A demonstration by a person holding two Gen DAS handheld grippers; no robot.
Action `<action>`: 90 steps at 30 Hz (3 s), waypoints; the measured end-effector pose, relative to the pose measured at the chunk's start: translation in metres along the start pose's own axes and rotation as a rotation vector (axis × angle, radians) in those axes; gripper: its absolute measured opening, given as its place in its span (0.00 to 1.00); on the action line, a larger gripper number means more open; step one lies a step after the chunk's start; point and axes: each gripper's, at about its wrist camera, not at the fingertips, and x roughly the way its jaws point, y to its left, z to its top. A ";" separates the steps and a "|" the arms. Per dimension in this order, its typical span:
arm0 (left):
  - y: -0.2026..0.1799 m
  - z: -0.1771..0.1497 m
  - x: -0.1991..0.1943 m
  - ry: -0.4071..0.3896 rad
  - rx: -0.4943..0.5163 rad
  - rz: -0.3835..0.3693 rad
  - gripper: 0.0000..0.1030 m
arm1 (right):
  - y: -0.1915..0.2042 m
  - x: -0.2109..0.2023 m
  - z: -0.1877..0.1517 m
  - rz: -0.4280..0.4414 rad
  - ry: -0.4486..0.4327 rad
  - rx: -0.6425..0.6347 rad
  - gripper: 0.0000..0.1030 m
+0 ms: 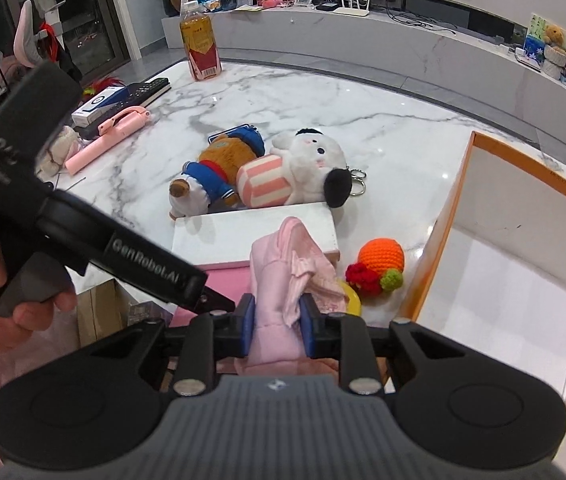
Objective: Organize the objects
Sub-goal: 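Close the left tool on the pink bag's strap beside the orange box, then lift the pink bag with the left tool and carry it over the orange box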
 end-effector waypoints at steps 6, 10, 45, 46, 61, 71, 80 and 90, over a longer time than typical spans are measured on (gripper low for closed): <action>0.012 0.003 0.010 0.049 -0.117 -0.098 0.84 | -0.001 -0.001 0.000 0.012 -0.009 0.008 0.25; 0.007 0.001 0.004 0.012 -0.098 -0.087 0.63 | -0.004 -0.002 0.001 0.023 -0.008 0.033 0.24; -0.054 -0.018 -0.080 -0.429 0.082 -0.054 0.21 | -0.020 -0.044 0.002 0.090 -0.158 0.223 0.22; -0.060 -0.022 -0.088 -0.451 0.103 -0.049 0.21 | -0.019 -0.051 0.002 0.094 -0.175 0.225 0.22; -0.178 -0.073 -0.138 -0.604 0.403 -0.131 0.21 | -0.053 -0.167 -0.029 0.010 -0.450 0.307 0.23; -0.231 -0.072 -0.036 -0.374 0.500 -0.131 0.21 | -0.129 -0.159 -0.083 -0.085 -0.312 0.495 0.23; -0.237 -0.067 0.034 -0.246 0.435 -0.086 0.21 | -0.172 -0.134 -0.116 -0.089 -0.176 0.585 0.23; -0.230 -0.060 0.075 -0.160 0.354 -0.033 0.21 | -0.174 -0.114 -0.111 -0.153 -0.043 0.523 0.24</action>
